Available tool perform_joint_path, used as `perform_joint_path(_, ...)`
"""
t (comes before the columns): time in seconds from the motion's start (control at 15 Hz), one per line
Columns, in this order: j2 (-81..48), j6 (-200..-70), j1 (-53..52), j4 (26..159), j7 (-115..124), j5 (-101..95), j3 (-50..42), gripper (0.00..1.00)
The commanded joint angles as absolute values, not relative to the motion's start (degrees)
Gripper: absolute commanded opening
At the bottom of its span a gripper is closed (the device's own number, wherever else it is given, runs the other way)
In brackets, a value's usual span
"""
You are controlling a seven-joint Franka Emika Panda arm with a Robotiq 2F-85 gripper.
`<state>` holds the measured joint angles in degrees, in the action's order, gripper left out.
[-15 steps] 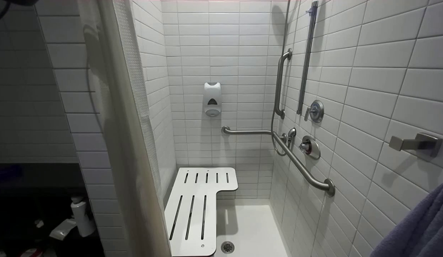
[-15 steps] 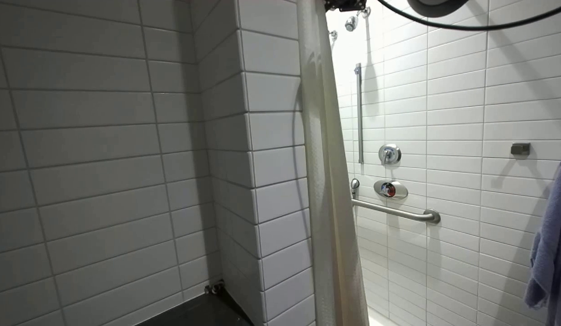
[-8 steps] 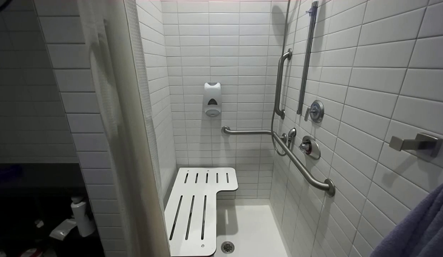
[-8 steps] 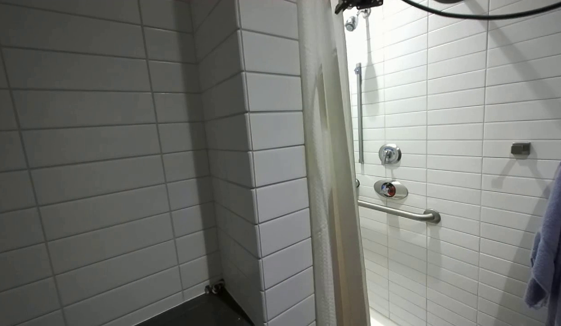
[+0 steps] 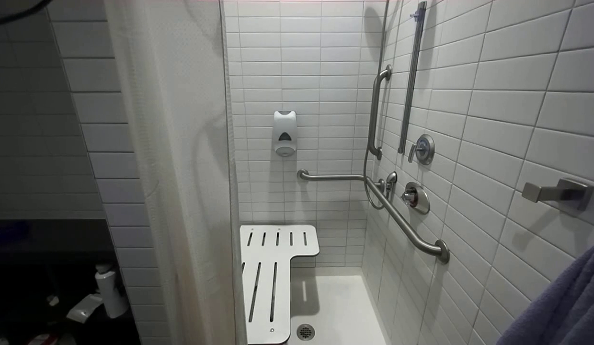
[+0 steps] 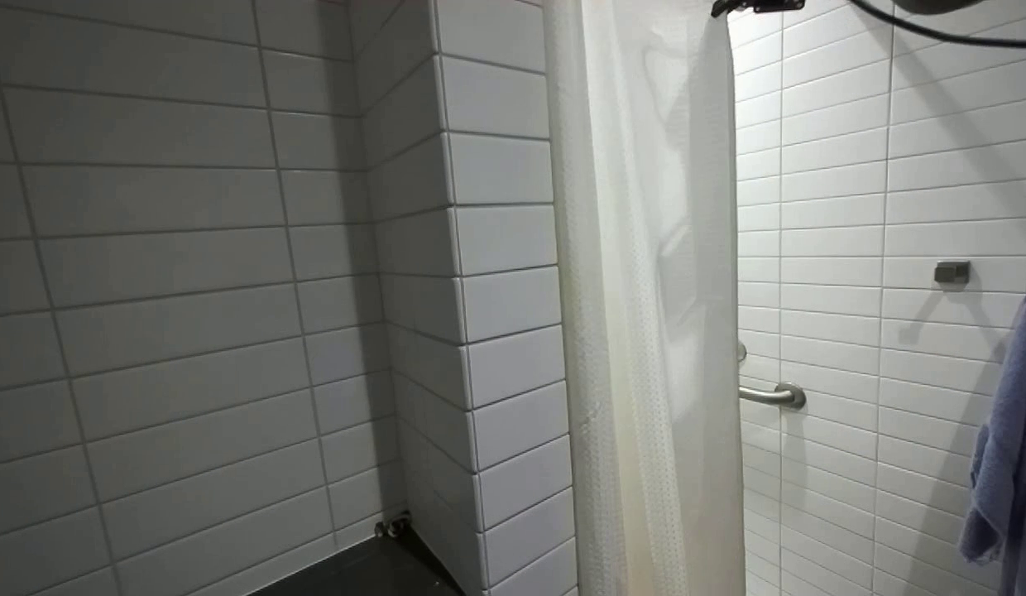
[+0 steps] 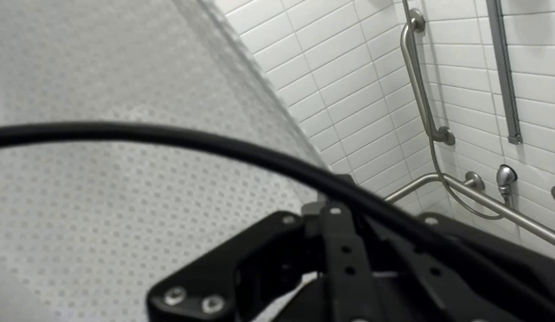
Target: Move the shower curtain to the right
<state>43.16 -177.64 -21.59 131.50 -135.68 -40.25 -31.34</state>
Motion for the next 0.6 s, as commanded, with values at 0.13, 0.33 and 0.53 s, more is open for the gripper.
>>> perform_joint_path(0.13,58.4,-176.3,-30.7,138.3,-148.3,-42.2,-46.0,0.0)
perform_joint_path(0.33,64.3,-170.7,-34.5,137.6,-149.1,-46.8,-50.6,0.32)
perform_joint_path(0.53,61.5,-172.5,-33.1,136.7,-149.1,-45.8,-50.9,0.26)
